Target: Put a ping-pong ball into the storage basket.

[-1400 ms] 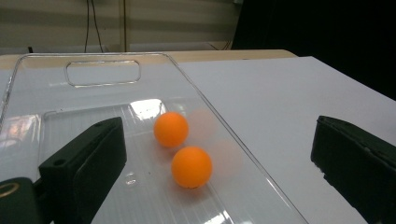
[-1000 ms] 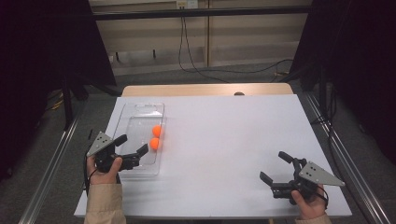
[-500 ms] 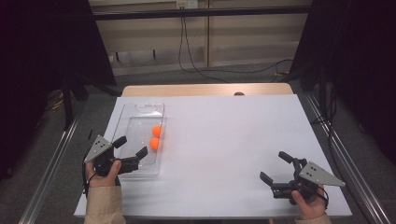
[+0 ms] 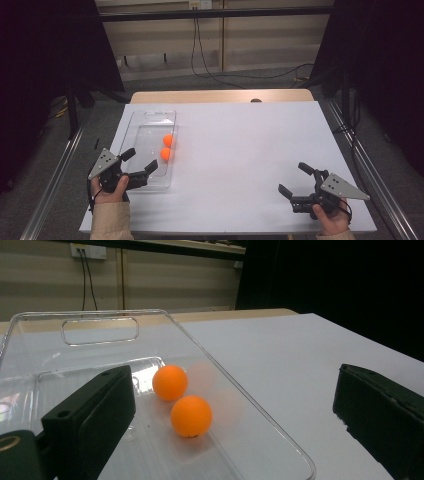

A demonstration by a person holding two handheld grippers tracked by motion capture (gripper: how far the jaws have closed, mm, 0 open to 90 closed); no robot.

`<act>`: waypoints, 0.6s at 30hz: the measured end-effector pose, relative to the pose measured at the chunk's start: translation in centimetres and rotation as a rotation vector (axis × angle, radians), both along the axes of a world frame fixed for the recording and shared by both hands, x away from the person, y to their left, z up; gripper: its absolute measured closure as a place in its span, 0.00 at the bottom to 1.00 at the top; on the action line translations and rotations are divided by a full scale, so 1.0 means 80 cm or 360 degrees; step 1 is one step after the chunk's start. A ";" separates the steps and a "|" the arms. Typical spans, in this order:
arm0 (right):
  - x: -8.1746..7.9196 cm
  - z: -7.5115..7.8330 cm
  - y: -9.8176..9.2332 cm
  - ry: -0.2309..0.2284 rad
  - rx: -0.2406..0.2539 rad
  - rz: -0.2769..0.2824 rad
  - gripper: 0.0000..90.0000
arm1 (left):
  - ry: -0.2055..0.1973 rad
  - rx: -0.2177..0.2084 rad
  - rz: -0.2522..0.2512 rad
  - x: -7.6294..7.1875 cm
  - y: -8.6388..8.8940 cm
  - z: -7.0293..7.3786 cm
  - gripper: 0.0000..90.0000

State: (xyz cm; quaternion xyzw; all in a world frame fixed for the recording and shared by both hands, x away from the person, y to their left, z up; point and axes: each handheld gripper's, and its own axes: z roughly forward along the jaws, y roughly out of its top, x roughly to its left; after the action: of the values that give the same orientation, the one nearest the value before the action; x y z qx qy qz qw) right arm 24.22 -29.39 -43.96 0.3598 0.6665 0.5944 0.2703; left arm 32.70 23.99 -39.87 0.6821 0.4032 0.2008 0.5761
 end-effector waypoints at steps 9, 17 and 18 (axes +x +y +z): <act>0.000 0.000 0.000 -0.0001 0.0003 0.0002 0.01 | -0.0013 0.0017 -0.0013 -0.004 0.002 -0.003 0.04; -0.001 0.000 0.000 -0.0001 0.0005 -0.0001 0.01 | -0.0017 0.0030 -0.0009 -0.008 0.006 -0.008 0.04; -0.001 0.000 -0.001 -0.0002 0.0006 -0.0001 0.01 | -0.0013 0.0012 -0.0003 -0.008 0.006 -0.008 0.04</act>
State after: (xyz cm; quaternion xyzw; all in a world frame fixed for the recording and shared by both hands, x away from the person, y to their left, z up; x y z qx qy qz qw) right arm 24.16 -29.44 -43.93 0.3602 0.6652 0.5956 0.2702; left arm 32.04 24.43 -40.54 0.6837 0.3993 0.2046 0.5755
